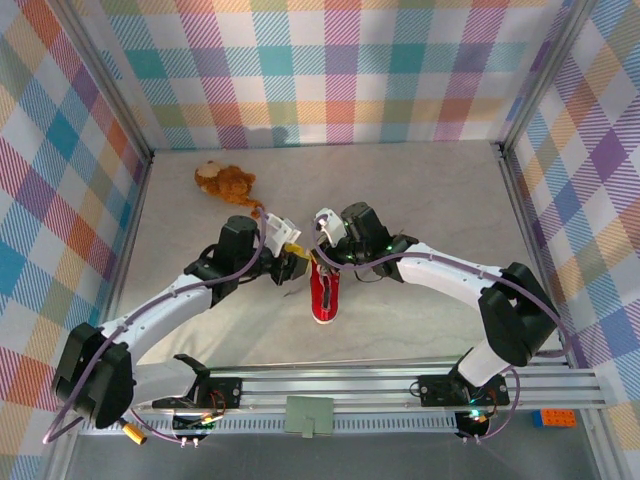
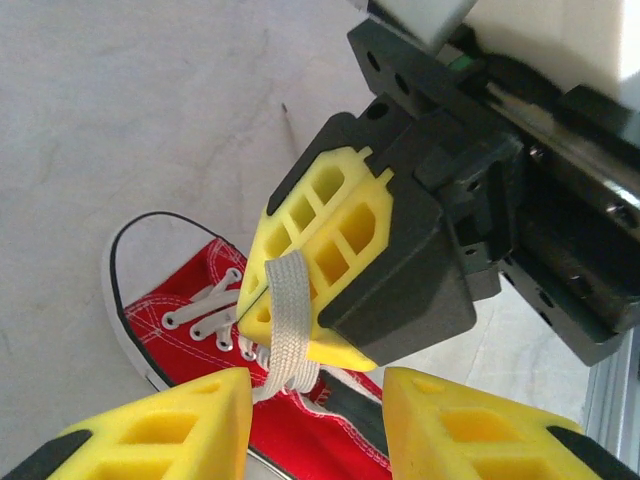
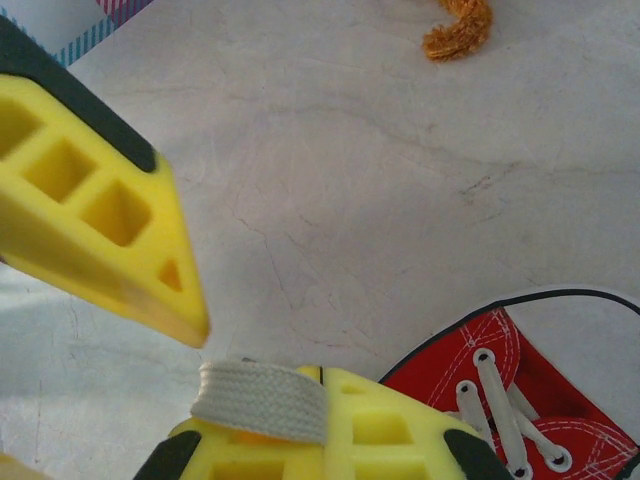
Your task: Tie the shoes
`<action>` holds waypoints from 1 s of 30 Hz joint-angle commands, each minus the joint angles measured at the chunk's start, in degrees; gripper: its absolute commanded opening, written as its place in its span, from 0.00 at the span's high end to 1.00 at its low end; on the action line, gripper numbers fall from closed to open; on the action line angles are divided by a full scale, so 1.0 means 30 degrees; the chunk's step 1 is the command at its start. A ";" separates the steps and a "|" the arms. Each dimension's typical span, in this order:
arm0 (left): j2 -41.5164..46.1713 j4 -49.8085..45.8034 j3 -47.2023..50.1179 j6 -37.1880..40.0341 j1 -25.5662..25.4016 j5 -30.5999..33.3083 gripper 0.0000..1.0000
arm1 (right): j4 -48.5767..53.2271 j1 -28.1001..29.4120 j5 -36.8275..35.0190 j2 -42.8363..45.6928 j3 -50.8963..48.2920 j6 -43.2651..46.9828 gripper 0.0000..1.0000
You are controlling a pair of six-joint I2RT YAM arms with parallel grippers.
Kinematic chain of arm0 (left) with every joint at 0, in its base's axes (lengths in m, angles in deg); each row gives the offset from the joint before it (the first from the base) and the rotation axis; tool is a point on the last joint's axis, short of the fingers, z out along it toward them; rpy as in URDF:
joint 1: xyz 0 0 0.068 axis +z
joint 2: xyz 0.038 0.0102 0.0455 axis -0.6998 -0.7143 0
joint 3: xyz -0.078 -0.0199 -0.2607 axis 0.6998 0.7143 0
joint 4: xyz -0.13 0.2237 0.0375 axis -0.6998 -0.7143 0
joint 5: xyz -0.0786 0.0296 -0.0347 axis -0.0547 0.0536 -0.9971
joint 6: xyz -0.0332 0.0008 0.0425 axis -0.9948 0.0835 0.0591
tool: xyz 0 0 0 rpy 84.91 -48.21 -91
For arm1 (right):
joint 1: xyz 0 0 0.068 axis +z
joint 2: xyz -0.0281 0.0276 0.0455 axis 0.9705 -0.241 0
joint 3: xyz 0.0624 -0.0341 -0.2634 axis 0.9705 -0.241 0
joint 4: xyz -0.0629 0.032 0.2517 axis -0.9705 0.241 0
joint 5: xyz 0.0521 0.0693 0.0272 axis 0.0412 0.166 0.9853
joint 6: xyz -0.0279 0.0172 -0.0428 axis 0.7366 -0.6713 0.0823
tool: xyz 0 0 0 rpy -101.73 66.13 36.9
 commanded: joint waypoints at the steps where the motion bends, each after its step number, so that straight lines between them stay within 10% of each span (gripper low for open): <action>1: -0.0745 0.0655 -0.0460 0.0879 0.0120 -0.1050 0.61 | 0.0245 0.0059 0.0981 0.0601 -0.0046 0.0687 1.00; 5: -0.1583 0.0531 -0.0735 0.1166 0.0135 -0.1624 0.65 | -0.0095 0.0059 0.2300 0.0818 -0.0369 0.1268 1.00; 11: -0.1881 0.0388 -0.1156 0.1303 0.0164 -0.2426 1.00 | 0.0323 0.0059 0.2643 0.1017 -0.0451 0.1882 1.00; 20: -0.0679 -0.0427 -0.1429 0.0608 0.0193 -0.1824 1.00 | 0.2280 -0.0051 0.0956 0.2301 -0.0689 0.1318 0.59; 30: -0.0556 -0.0971 -0.1717 0.0396 0.0190 -0.1538 1.00 | 0.8360 -0.2424 -0.4078 0.4384 -0.0654 -0.3603 0.42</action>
